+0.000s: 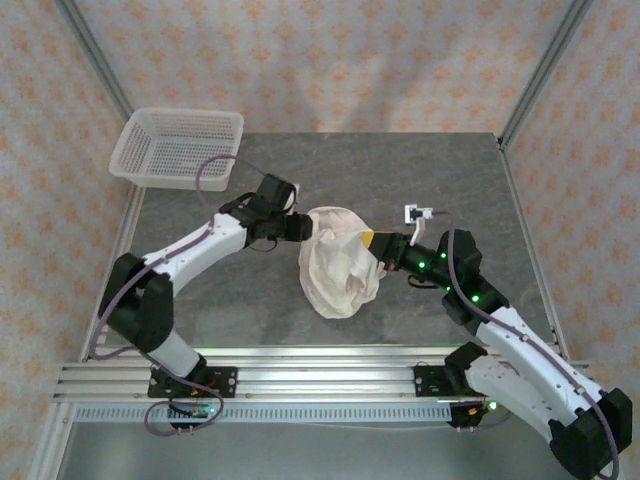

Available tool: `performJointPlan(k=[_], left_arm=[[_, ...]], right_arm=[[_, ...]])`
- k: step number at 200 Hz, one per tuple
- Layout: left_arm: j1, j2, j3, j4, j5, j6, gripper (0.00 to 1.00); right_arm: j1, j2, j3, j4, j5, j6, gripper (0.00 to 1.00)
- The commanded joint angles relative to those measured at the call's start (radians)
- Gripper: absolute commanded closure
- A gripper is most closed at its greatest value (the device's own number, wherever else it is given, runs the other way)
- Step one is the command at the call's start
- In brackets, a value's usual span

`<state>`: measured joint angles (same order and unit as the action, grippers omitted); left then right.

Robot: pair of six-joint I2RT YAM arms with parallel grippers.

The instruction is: Fold the inside-out t-shirt

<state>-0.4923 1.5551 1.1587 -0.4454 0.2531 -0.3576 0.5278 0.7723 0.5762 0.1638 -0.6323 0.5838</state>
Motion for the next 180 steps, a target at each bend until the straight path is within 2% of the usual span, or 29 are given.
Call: performJointPlan(k=[1,16,32,55,71,84,99,130,150,160,174,180], left_arm=[[-0.002,-0.237,-0.038,0.007,-0.069,-0.041,0.49],[-0.026,-0.379,-0.088,-0.034,-0.080,-0.075,0.49],[-0.112,-0.506,-0.144,-0.041,-0.097,-0.096,0.49],[-0.264,-0.547,-0.197,-0.017,-0.143,-0.171,0.50],[-0.365,-0.495,-0.211,0.017,-0.202,-0.230,0.50],[-0.414,-0.412,-0.206,0.046,-0.236,-0.256,0.50],[-0.426,-0.307,-0.189,0.093,-0.224,-0.278,0.47],[-0.442,-0.127,-0.121,0.176,-0.188,-0.254,0.32],[-0.442,-0.038,-0.069,0.167,-0.207,-0.237,0.31],[-0.440,-0.011,-0.047,0.157,-0.217,-0.231,0.41],[-0.439,-0.010,-0.023,0.138,-0.220,-0.228,0.72],[-0.439,-0.024,-0.016,0.132,-0.215,-0.228,0.81]], right_arm=[[0.003,0.039,0.028,-0.013,0.112,0.070,1.00],[0.003,0.079,0.050,-0.033,0.131,0.070,1.00],[0.001,0.112,0.065,-0.028,0.146,0.070,1.00],[-0.002,0.146,0.075,-0.017,0.174,0.069,1.00],[-0.005,0.161,0.086,-0.020,0.180,0.068,1.00],[-0.005,0.162,0.092,-0.024,0.181,0.070,1.00],[-0.004,0.157,0.099,-0.038,0.185,0.072,1.00],[-0.005,0.137,0.108,-0.078,0.184,0.063,1.00],[-0.005,0.122,0.099,-0.075,0.194,0.072,1.00],[-0.005,0.116,0.096,-0.074,0.202,0.078,1.00],[-0.006,0.110,0.097,-0.103,0.246,0.089,1.00],[-0.009,0.107,0.099,-0.126,0.275,0.091,1.00]])
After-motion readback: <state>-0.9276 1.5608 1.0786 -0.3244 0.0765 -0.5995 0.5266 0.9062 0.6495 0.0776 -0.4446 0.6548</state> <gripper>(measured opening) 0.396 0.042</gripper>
